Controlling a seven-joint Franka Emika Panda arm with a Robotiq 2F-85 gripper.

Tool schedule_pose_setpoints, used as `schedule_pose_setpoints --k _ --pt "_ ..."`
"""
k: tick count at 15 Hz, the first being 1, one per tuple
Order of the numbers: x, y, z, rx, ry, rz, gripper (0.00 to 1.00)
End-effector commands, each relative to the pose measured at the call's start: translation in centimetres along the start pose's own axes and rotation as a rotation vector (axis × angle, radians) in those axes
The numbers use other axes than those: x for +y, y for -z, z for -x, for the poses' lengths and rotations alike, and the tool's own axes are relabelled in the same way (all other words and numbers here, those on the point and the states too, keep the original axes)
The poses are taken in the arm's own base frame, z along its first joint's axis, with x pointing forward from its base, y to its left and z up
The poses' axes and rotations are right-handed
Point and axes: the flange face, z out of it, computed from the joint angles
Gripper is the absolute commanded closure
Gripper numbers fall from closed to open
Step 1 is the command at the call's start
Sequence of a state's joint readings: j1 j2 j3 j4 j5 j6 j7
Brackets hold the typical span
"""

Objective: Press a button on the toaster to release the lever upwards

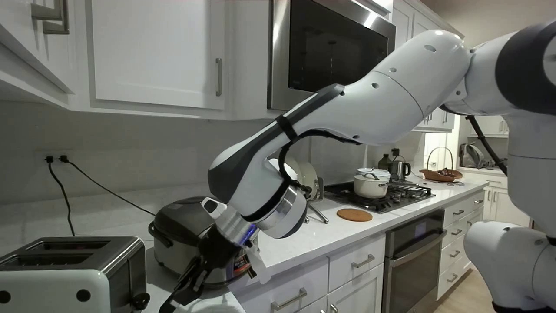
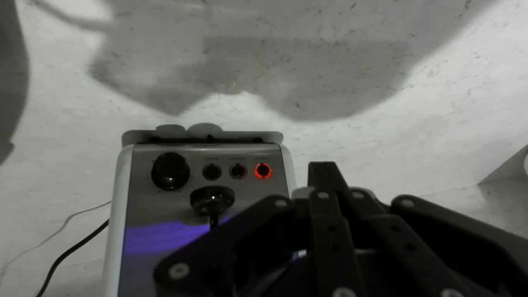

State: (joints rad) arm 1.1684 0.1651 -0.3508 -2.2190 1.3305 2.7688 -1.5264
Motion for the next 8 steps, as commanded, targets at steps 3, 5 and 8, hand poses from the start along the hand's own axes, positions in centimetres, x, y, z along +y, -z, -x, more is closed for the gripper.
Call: schedule_pose_setpoints --k 3,5,8 --pt "0.5 -1.9 -0.7 0.016 0.032 -0.013 1.00" --pt "0.5 -2.3 -0.8 0.015 0.034 -0.012 1.00" --pt "0.6 -3.0 -1.1 0.015 0.053 -0.014 1.00"
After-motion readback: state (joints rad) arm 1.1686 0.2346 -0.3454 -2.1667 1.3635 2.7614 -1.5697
